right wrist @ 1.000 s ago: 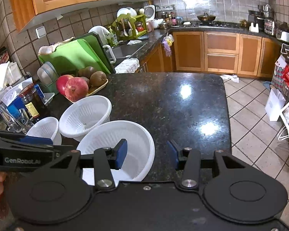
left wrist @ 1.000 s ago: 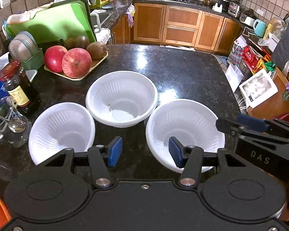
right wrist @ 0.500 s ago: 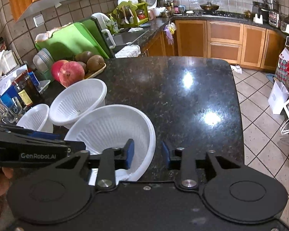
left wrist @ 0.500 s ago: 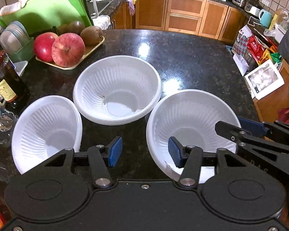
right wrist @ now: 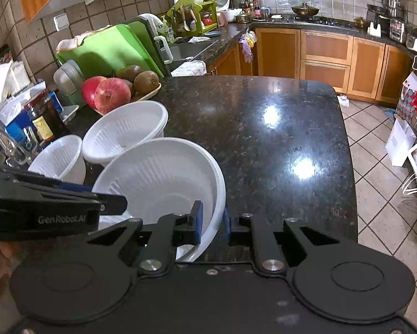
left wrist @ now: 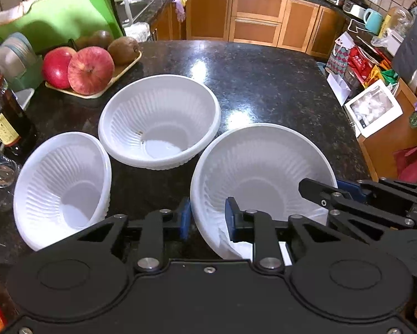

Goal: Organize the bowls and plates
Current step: 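Close the left gripper on the white bowl rim, then lift the white bowl with the left gripper and carry it toward the plate stack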

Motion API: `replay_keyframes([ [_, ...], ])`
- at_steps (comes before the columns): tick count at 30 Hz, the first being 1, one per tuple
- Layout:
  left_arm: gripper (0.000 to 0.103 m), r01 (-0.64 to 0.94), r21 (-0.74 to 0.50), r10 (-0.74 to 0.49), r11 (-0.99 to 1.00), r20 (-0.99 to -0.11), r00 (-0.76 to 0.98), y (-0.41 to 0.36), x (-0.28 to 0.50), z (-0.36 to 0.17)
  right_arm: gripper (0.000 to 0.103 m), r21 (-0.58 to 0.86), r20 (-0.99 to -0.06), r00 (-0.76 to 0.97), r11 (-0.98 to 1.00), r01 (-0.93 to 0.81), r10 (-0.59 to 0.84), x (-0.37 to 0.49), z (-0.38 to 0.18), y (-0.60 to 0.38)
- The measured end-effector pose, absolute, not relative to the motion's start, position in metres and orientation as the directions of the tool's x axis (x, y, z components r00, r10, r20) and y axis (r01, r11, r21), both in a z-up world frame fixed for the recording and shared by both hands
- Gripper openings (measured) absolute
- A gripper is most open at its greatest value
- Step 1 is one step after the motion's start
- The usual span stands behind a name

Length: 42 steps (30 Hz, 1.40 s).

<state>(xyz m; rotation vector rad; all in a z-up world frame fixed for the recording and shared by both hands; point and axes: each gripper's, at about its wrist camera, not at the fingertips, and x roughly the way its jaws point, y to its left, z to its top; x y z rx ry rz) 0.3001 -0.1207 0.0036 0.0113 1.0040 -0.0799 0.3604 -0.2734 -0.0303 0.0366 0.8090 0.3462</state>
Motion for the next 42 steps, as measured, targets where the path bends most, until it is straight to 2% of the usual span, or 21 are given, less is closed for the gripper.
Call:
replay_keyframes([
  [12,0.033,0.151,-0.06,-0.13,0.987,-0.849,0.512,-0.099,0.264,0.007,0.017,0.175,-0.721,0.619,0.947,-0.271,0.311,0.311,-0.022,-0.261],
  [26,0.033,0.242,-0.071,-0.181,0.968,-0.863,0.471,-0.051,0.19,0.018,0.017,0.252,-0.721,0.57,0.916,-0.312,0.393,0.225,-0.007,-0.228],
  [42,0.033,0.299,-0.089,-0.22,0.95,-0.87,0.44,-0.023,0.169,0.009,0.018,0.276,-0.766,0.526,0.928,-0.249,0.369,0.206,-0.023,-0.204],
])
